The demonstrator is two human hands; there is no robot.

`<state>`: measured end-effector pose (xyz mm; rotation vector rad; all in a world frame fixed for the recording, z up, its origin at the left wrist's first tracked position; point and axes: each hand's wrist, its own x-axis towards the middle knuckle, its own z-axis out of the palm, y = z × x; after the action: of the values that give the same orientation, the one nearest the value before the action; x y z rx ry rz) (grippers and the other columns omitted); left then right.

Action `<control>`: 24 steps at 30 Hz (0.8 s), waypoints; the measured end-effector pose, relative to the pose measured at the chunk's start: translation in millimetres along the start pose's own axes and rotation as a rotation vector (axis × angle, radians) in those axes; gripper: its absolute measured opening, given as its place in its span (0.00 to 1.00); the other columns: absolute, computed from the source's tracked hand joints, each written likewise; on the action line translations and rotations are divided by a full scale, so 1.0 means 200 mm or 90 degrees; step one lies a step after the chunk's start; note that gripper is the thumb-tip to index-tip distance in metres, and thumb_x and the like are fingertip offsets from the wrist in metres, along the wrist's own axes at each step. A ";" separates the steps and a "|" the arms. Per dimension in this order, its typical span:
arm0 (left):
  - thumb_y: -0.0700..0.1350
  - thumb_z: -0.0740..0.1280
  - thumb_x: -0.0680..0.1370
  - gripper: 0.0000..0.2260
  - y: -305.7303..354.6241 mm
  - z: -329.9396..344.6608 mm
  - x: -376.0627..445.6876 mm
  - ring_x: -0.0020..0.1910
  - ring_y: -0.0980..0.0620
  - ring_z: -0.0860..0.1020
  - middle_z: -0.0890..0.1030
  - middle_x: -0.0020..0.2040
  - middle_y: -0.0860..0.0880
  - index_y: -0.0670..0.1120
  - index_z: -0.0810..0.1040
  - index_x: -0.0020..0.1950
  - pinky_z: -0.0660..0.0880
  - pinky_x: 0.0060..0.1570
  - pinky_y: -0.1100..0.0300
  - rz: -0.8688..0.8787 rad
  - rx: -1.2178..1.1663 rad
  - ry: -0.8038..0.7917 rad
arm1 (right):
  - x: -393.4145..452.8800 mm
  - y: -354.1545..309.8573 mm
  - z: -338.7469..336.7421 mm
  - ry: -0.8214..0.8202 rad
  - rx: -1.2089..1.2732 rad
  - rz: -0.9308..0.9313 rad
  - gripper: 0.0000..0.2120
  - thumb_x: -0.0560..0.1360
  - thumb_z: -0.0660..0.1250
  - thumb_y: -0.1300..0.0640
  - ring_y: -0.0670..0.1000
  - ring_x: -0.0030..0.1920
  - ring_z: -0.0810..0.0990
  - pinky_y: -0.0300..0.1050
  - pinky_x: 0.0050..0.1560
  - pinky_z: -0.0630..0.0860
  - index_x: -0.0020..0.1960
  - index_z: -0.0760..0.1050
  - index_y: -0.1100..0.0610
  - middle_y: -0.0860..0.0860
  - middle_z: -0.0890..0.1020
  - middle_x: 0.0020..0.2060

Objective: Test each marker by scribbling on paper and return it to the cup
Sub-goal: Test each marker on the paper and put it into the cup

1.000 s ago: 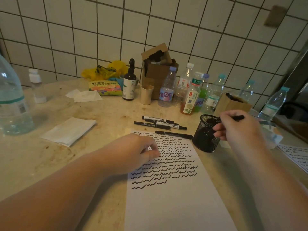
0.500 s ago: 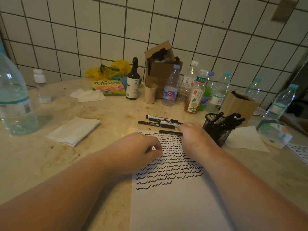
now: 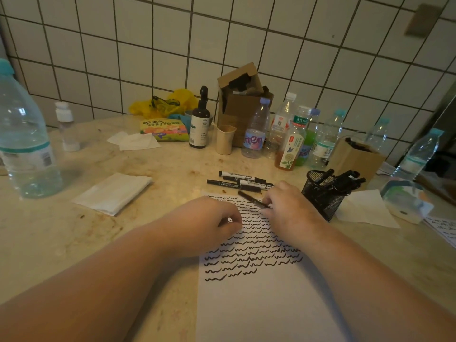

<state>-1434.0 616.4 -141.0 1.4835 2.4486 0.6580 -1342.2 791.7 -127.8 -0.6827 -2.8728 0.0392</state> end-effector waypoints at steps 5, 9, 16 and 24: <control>0.55 0.64 0.81 0.10 0.00 0.00 0.00 0.47 0.62 0.80 0.83 0.51 0.59 0.59 0.80 0.60 0.81 0.53 0.59 0.001 -0.045 -0.003 | -0.25 -0.02 -0.15 0.079 0.307 0.066 0.05 0.78 0.68 0.46 0.46 0.33 0.75 0.41 0.34 0.70 0.48 0.75 0.46 0.46 0.76 0.33; 0.54 0.64 0.82 0.09 -0.01 0.01 -0.01 0.47 0.62 0.80 0.83 0.49 0.59 0.58 0.82 0.57 0.80 0.54 0.58 0.013 -0.051 -0.005 | -0.39 0.05 -0.14 0.058 0.590 0.121 0.09 0.79 0.67 0.54 0.47 0.29 0.75 0.42 0.33 0.74 0.40 0.75 0.51 0.47 0.75 0.25; 0.57 0.67 0.79 0.08 0.03 0.02 -0.01 0.46 0.61 0.80 0.84 0.47 0.59 0.60 0.83 0.55 0.77 0.49 0.59 0.050 -0.164 -0.022 | -0.47 0.05 -0.02 0.010 0.924 0.091 0.07 0.73 0.70 0.58 0.58 0.35 0.84 0.52 0.40 0.81 0.44 0.86 0.58 0.63 0.86 0.36; 0.51 0.65 0.82 0.08 0.07 -0.01 -0.04 0.33 0.57 0.72 0.77 0.35 0.52 0.54 0.82 0.45 0.70 0.38 0.61 0.106 -0.219 -0.145 | -0.47 0.06 0.00 -0.023 0.936 -0.019 0.08 0.73 0.72 0.55 0.58 0.36 0.84 0.48 0.39 0.81 0.46 0.86 0.59 0.61 0.86 0.36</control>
<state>-1419.6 614.5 -133.3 1.5333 1.9446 0.8408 -1254.0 759.3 -145.9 -0.2617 -1.9875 1.8411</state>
